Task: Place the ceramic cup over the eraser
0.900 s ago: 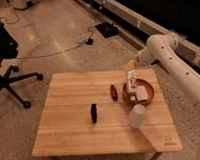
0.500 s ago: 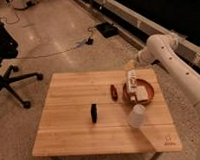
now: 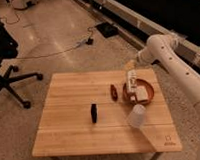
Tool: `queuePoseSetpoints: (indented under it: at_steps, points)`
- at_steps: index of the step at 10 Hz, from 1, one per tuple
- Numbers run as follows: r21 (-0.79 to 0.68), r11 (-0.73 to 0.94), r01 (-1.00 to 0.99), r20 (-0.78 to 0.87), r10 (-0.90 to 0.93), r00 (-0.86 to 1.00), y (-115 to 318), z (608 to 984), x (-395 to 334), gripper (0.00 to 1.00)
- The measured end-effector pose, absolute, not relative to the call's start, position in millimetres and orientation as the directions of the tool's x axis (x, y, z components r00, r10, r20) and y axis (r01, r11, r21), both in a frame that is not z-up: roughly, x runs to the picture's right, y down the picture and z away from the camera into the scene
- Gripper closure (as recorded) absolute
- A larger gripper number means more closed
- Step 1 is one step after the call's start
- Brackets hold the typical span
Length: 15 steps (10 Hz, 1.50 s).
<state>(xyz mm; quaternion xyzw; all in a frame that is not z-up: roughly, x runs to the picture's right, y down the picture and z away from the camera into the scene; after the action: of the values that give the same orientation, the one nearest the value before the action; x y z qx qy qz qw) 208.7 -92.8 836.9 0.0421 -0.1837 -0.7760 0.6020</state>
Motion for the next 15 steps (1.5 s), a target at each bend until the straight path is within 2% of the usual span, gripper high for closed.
queuePoseSetpoints:
  at_steps: [15]
  points:
    - [0.329, -0.196, 0.924, 0.124, -0.961, -0.247, -86.8, 819.6, 236.8, 0.36]
